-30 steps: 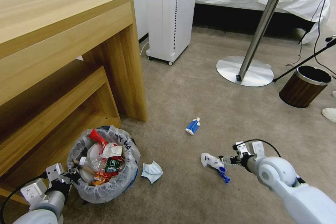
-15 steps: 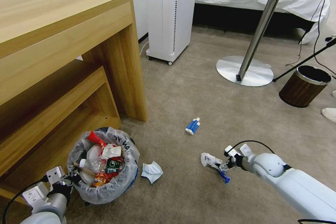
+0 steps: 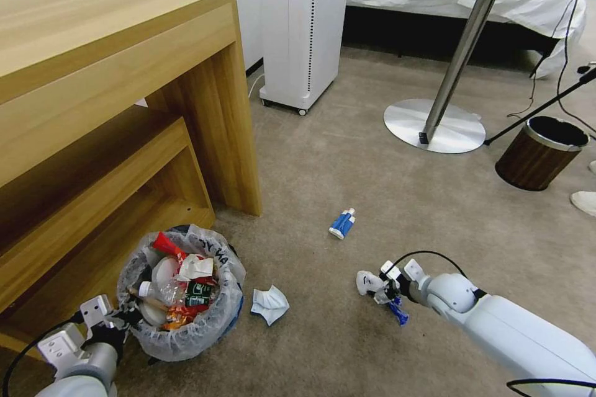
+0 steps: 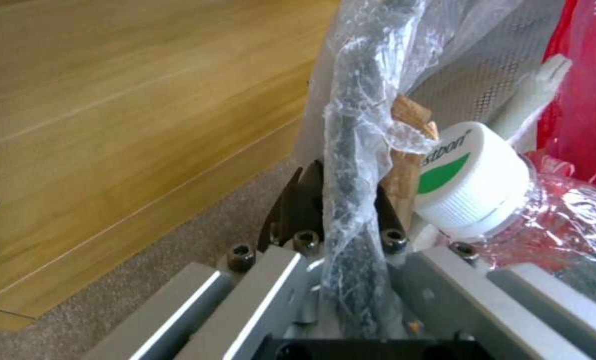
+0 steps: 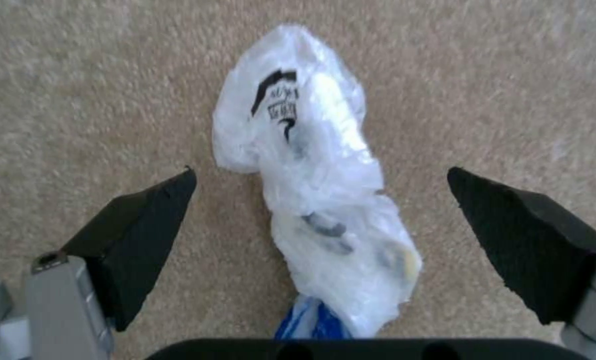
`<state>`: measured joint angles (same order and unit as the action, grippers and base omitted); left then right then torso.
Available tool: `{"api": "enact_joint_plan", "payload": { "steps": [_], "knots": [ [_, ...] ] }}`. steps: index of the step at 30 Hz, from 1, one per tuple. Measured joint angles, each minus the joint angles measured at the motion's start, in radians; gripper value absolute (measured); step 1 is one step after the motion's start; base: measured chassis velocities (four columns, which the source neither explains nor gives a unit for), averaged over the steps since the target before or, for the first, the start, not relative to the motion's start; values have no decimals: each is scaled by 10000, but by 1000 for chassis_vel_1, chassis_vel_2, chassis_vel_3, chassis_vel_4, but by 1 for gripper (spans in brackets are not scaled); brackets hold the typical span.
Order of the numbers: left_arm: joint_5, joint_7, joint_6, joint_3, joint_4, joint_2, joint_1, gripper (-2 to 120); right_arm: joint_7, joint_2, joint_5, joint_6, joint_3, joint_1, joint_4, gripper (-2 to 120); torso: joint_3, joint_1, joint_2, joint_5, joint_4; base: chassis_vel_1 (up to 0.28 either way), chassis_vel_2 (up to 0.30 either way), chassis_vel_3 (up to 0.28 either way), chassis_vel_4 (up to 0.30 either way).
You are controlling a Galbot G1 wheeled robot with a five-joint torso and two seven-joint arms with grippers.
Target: Pick up the trash bin and place the garbage on the floor into it.
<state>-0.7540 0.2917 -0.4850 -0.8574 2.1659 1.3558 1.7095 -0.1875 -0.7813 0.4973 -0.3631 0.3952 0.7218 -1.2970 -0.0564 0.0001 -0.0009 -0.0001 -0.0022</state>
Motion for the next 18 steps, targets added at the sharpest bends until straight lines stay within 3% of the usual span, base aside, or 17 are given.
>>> {"api": "enact_joint_plan", "payload": {
  "steps": [9,11,13,15,18],
  "knots": [
    [1,8,34,-5,56,0,71,1,220,-305,-82,450,139,-8,649,83,0,0,0,1,1,0,0,0,0],
    [4,18,36,11,75,5,63,1,340,-375,-81,567,182,-5,779,72,0,0,0,0,1,0,0,0,0],
    [4,20,36,12,79,5,63,1,365,-386,-81,577,187,-4,797,72,0,-1,0,0,1,0,0,0,0],
    [6,34,36,15,115,4,66,1,522,-471,-74,676,238,3,938,59,0,0,0,1,1,0,0,0,0],
    [12,39,35,15,128,6,78,1,614,-509,-65,760,263,21,1005,48,0,0,0,1,1,0,0,0,0]
  ]
}}
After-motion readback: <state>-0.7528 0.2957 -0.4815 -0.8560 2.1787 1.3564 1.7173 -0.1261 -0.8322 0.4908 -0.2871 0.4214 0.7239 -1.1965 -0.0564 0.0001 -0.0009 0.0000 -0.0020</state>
